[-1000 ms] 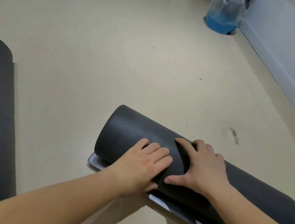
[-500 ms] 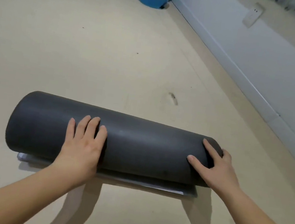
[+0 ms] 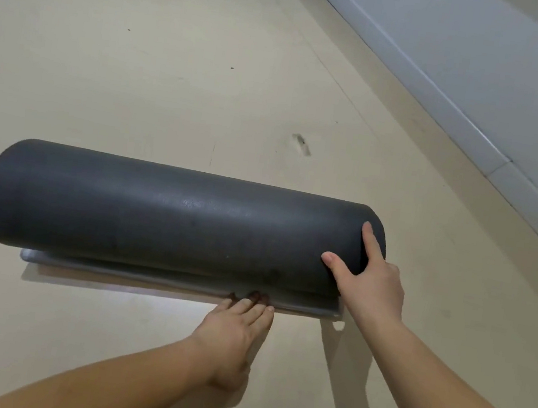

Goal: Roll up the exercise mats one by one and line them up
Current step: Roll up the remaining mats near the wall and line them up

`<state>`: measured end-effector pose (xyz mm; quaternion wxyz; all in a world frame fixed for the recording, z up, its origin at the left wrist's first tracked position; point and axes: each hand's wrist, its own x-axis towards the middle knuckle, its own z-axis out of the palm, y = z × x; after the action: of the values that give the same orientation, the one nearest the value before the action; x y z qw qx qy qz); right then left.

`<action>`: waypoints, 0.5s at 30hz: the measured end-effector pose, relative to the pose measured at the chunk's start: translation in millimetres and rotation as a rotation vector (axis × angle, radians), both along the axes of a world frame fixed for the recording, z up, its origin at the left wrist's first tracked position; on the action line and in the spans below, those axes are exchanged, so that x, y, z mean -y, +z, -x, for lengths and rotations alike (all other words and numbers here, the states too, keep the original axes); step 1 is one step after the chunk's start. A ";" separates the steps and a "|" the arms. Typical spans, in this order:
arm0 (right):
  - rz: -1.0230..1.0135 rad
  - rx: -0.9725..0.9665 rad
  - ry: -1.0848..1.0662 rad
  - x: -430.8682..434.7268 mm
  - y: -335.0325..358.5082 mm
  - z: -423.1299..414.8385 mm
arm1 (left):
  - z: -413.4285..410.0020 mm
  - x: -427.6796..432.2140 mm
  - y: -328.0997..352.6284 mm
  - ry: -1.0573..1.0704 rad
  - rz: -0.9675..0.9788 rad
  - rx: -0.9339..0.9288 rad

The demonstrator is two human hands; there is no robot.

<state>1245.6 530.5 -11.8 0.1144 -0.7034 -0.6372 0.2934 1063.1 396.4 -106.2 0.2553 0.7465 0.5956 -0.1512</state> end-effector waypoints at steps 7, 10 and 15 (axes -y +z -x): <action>-0.075 0.037 -0.079 4.9 -12.9 12.4 | 4.4 -3.7 4.5 -0.047 0.060 0.018; -0.072 0.101 -0.088 13.1 -16.9 16.0 | 4.9 -1.3 1.3 -0.054 0.071 0.025; -0.035 0.070 -0.078 29.6 -20.4 15.9 | 15.3 -7.0 17.3 -0.048 0.070 0.097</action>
<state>1229.6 500.9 -32.2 0.1157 -0.7354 -0.6179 0.2530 1047.9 403.5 -88.9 0.3060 0.7576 0.5588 -0.1418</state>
